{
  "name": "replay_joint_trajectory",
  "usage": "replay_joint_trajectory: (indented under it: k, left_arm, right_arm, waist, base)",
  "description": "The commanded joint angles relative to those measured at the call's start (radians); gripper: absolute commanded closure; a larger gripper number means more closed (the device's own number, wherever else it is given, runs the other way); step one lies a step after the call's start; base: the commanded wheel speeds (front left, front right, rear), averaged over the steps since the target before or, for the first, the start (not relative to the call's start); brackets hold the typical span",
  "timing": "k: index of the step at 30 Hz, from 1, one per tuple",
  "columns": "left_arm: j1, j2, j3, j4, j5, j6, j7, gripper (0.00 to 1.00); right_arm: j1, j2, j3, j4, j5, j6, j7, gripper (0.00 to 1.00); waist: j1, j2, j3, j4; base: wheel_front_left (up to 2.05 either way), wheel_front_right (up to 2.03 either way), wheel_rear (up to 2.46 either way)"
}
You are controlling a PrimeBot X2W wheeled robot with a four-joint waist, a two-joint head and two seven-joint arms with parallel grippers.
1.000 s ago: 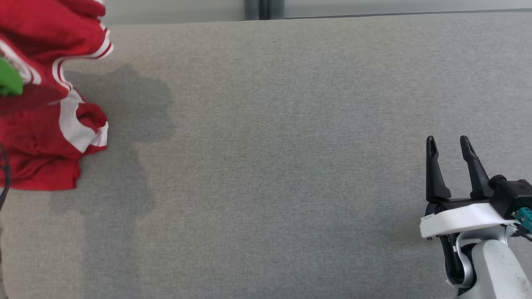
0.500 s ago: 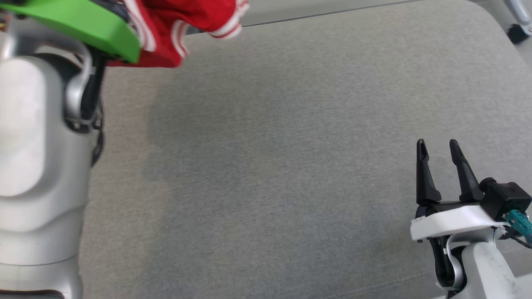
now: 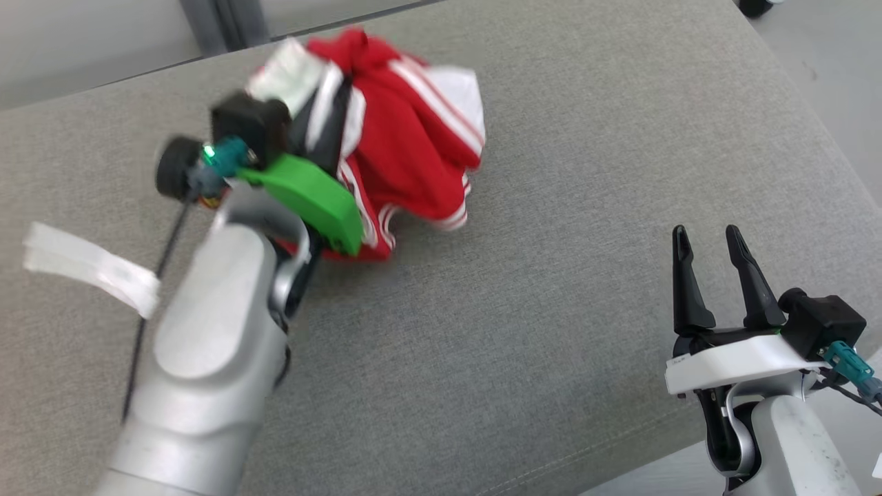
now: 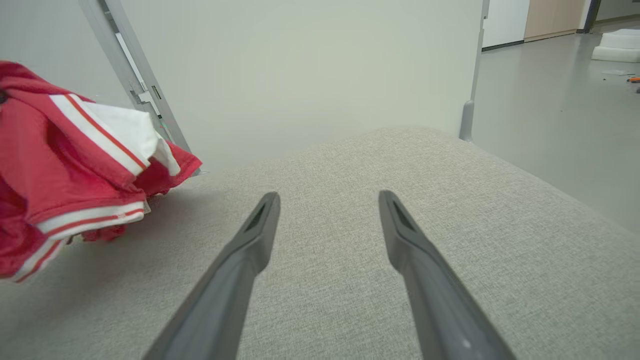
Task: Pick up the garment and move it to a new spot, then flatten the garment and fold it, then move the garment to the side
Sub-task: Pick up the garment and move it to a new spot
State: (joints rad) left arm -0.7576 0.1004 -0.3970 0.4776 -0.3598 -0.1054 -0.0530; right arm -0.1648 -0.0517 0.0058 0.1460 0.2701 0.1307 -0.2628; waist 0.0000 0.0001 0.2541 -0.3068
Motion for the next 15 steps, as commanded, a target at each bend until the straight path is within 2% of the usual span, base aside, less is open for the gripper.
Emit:
replay_joint_trajectory:
  k: [1,7,8,9,10,15]
  left_arm:
    - [0.030,-0.013,-0.016,0.033,-0.011,-0.002,-0.020,1.00]
    - [0.084,-0.043,-0.115,0.182,-0.036,-0.013,-0.085,1.00]
    - [0.086,-0.045,-0.127,0.197,-0.047,-0.014,-0.096,0.63]
    - [0.082,-0.048,-0.144,0.207,-0.056,-0.016,-0.113,0.07]
    - [0.077,-0.049,-0.155,0.214,-0.064,-0.017,-0.126,0.00]
    - [0.048,-0.047,-0.205,0.204,-0.119,-0.010,-0.184,0.00]
  right_arm:
    - [-0.006,0.001,0.000,0.005,0.001,0.000,-0.003,0.00]
    - [-0.011,0.001,0.020,0.020,0.002,0.000,-0.003,0.00]
    - [-0.011,0.001,0.024,0.023,0.001,0.000,-0.003,0.00]
    - [-0.009,0.001,0.028,0.024,0.000,0.000,-0.003,0.00]
    - [-0.006,0.001,0.030,0.026,-0.002,0.000,-0.003,0.00]
    - [0.017,0.001,0.034,0.032,-0.010,0.000,-0.003,0.00]
  waist:
    - [0.0000,-0.0001,0.009,-0.008]
    - [0.0000,-0.0001,-0.007,0.021]
    - [0.0000,-0.0001,-0.012,0.026]
    - [0.0000,-0.0001,-0.020,0.034]
    - [0.0000,-0.0001,-0.025,0.040]
    - [0.0000,-0.0001,-0.072,0.081]
  base:
    - [0.00,0.00,0.00]
    - [0.00,0.00,0.00]
    - [0.00,0.00,0.00]
    - [0.00,0.00,0.00]
    - [0.00,0.00,0.00]
    - [0.00,0.00,0.00]
